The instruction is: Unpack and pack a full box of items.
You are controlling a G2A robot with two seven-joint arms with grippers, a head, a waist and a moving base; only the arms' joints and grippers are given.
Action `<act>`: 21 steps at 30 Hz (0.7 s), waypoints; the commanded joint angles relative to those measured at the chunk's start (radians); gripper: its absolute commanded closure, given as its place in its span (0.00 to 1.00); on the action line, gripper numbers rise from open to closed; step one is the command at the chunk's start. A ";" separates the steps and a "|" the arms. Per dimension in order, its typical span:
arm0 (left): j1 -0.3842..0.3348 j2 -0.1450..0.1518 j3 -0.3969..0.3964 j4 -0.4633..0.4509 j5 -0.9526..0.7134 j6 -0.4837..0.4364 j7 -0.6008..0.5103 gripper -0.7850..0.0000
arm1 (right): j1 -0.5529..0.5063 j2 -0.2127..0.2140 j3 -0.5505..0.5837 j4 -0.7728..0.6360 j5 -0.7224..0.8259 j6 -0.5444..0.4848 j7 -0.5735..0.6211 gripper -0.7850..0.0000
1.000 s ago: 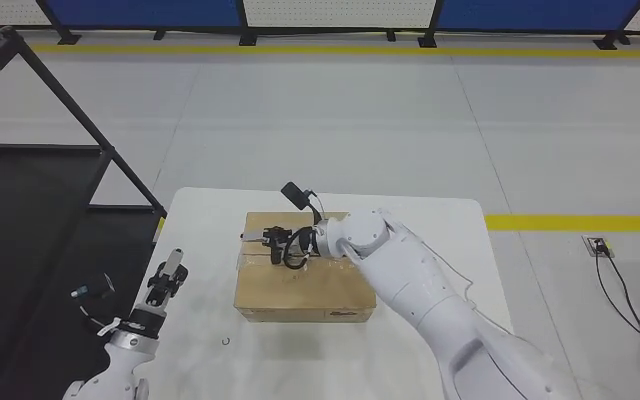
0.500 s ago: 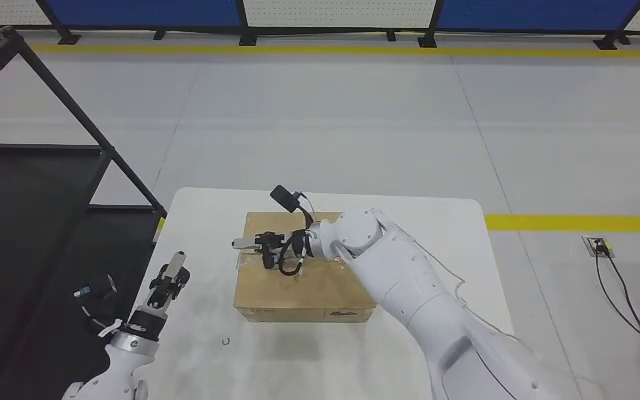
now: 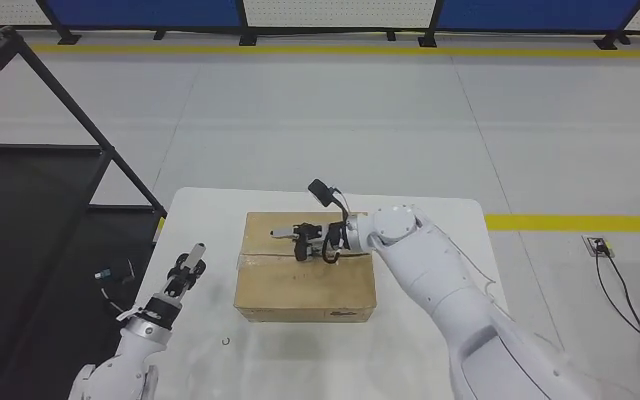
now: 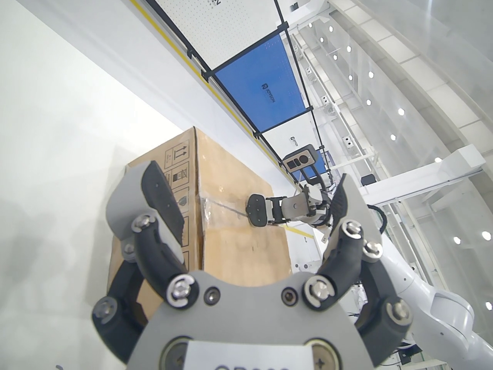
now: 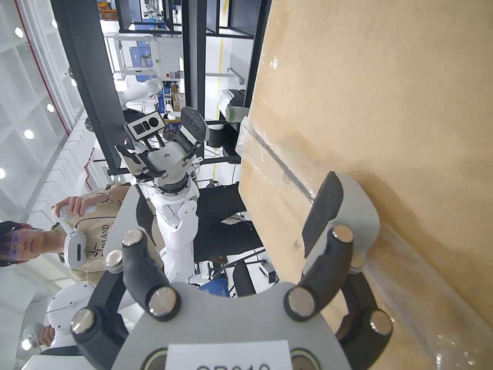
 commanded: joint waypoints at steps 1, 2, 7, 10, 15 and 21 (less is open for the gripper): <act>-0.010 0.001 0.007 0.005 0.005 0.003 -0.005 0.00 | -0.005 0.012 0.009 0.001 0.001 -0.005 0.003 0.00; -0.012 0.001 0.012 0.007 0.007 0.003 -0.006 0.00 | -0.007 0.019 0.014 0.002 -0.001 -0.008 0.001 0.00; -0.026 0.002 0.026 0.012 0.012 0.009 -0.008 0.00 | -0.027 0.056 0.044 -0.012 0.006 -0.029 0.022 0.00; -0.035 0.003 0.034 0.015 0.014 0.011 -0.010 0.00 | -0.038 0.080 0.060 -0.023 0.001 -0.039 0.019 0.00; -0.043 0.004 0.045 0.018 0.020 0.015 -0.011 0.00 | -0.057 0.124 0.093 -0.048 -0.005 -0.043 -0.001 0.00; -0.053 0.006 0.055 0.022 0.023 0.018 -0.009 0.00 | -0.093 0.184 0.143 -0.090 -0.004 -0.038 -0.014 0.00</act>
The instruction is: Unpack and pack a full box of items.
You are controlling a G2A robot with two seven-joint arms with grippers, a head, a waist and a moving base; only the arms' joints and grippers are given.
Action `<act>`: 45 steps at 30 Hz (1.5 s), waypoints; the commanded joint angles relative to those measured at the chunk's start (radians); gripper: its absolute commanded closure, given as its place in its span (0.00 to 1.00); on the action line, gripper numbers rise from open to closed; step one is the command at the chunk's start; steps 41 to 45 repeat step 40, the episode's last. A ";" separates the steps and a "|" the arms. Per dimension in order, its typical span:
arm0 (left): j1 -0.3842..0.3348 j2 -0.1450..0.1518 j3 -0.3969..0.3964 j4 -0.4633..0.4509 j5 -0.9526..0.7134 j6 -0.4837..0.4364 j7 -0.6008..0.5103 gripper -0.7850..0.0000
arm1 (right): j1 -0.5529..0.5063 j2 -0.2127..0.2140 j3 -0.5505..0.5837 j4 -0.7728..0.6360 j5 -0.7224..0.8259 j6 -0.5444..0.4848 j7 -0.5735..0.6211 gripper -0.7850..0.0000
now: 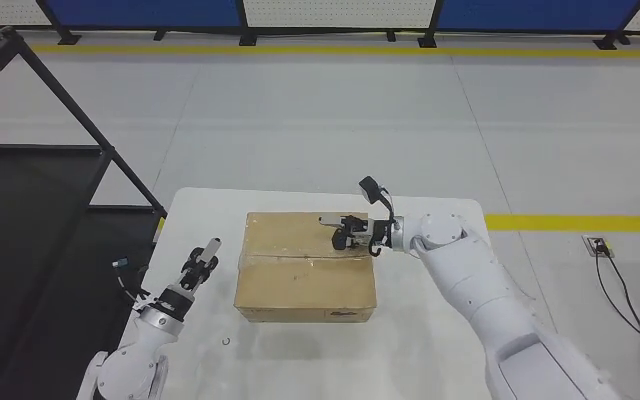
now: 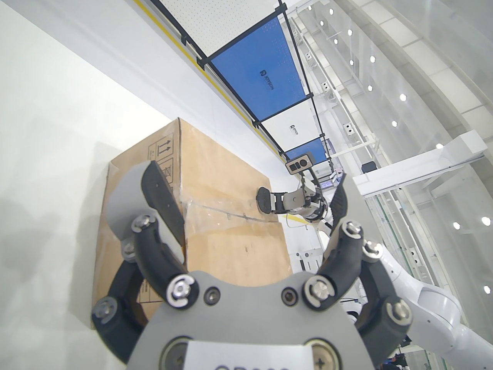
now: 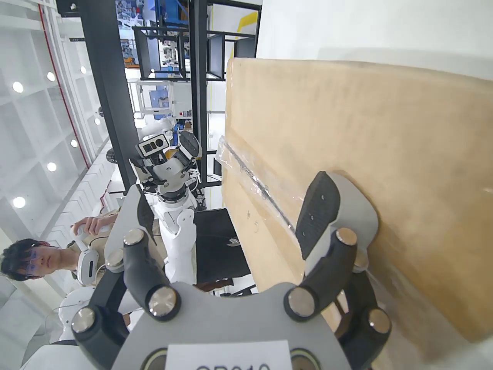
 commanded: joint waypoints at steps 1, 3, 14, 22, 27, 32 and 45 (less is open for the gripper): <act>-0.003 0.001 0.002 0.002 0.001 0.001 0.000 0.00 | -0.015 0.018 0.018 -0.018 0.004 -0.005 0.001 0.00; -0.007 0.001 0.004 0.005 0.004 0.002 -0.001 0.00 | -0.038 0.041 0.041 -0.048 0.013 -0.015 0.013 0.00; -0.034 0.003 0.037 0.010 0.023 0.020 0.001 0.00 | -0.261 0.187 0.221 -0.424 -0.033 0.051 -0.019 0.00; -0.046 0.004 0.053 0.012 0.032 0.030 0.007 0.00 | -0.496 0.270 0.379 -0.807 -0.164 0.304 -0.143 0.00; -0.057 0.004 0.062 0.020 0.038 0.034 0.011 0.00 | -0.574 0.289 0.424 -0.916 -0.178 0.363 -0.161 0.00; -0.066 0.005 0.069 0.024 0.042 0.040 0.013 0.00 | -0.591 0.294 0.431 -0.926 -0.169 0.366 -0.172 0.00; -0.084 0.007 0.050 0.036 0.027 0.042 0.049 0.00 | -0.627 0.304 0.499 -0.907 -0.138 0.279 -0.301 0.00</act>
